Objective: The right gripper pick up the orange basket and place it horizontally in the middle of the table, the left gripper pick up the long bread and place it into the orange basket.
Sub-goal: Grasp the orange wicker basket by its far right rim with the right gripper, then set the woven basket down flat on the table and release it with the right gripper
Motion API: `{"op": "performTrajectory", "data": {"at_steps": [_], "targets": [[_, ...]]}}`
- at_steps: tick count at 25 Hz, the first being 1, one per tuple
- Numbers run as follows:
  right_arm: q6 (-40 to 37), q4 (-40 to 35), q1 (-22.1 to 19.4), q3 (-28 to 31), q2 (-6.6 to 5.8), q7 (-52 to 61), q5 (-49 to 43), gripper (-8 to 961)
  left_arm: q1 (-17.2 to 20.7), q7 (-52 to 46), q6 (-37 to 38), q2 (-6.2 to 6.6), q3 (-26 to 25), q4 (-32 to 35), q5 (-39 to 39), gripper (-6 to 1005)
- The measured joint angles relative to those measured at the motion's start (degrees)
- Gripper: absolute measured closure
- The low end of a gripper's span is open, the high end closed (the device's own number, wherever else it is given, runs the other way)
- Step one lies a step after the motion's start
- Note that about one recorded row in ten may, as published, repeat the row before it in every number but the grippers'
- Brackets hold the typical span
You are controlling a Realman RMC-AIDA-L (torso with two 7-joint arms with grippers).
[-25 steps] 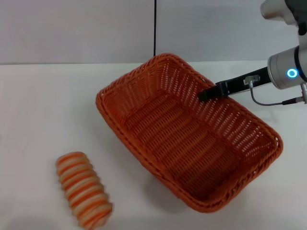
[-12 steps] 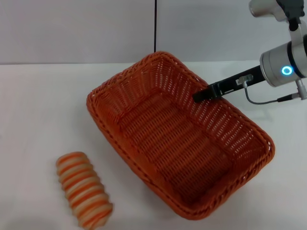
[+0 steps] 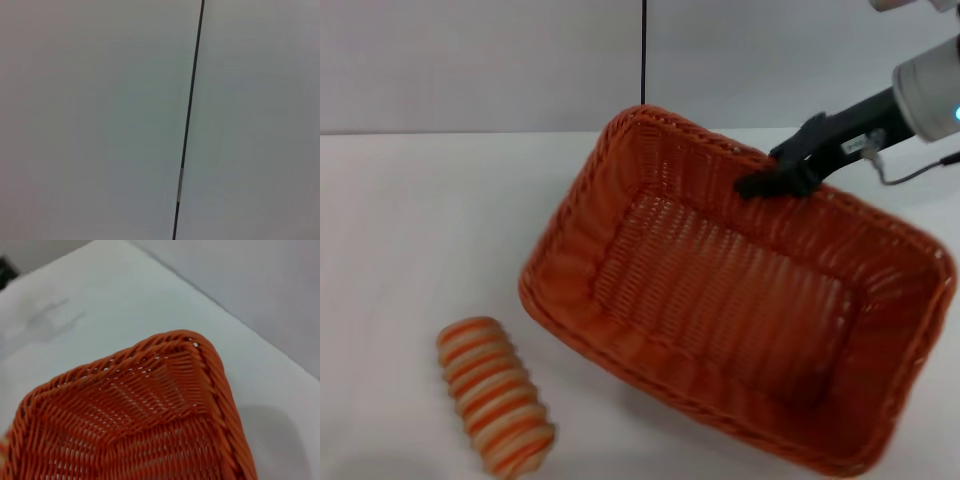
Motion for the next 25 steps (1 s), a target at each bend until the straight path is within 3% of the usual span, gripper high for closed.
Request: {"op": "performTrajectory", "data": {"at_steps": [2, 4, 8, 17, 25], "targets": [[1.1, -1.4, 0.3, -1.0, -0.84, -3.3, 0.0, 813, 0.5, 0.1, 0.2, 0.0, 0.0, 0.0, 0.0, 171], [1.2, -1.2, 1.6, -1.4, -2.43, -7.2, -0.1, 813, 0.9, 0.1, 0.7, 0.0, 0.0, 0.0, 0.0, 171], [0.8, -0.4, 2.2, -1.1, -2.9, -14.5, 0.0, 813, 1.9, 0.1, 2.1, -0.04, 0.2, 0.0, 0.1, 171], [-6.2, 4.1, 4.3, -0.7, -2.2, -28.2, 0.5, 813, 4.8, 0.3, 6.1, -0.24, 1.9, -0.1, 0.5, 171], [-10.5, 8.5, 6.0, -1.3, 0.04, -38.9, 3.5, 812, 8.7, 0.3, 10.6, -0.27, 3.7, -0.8, 0.5, 171]]}}
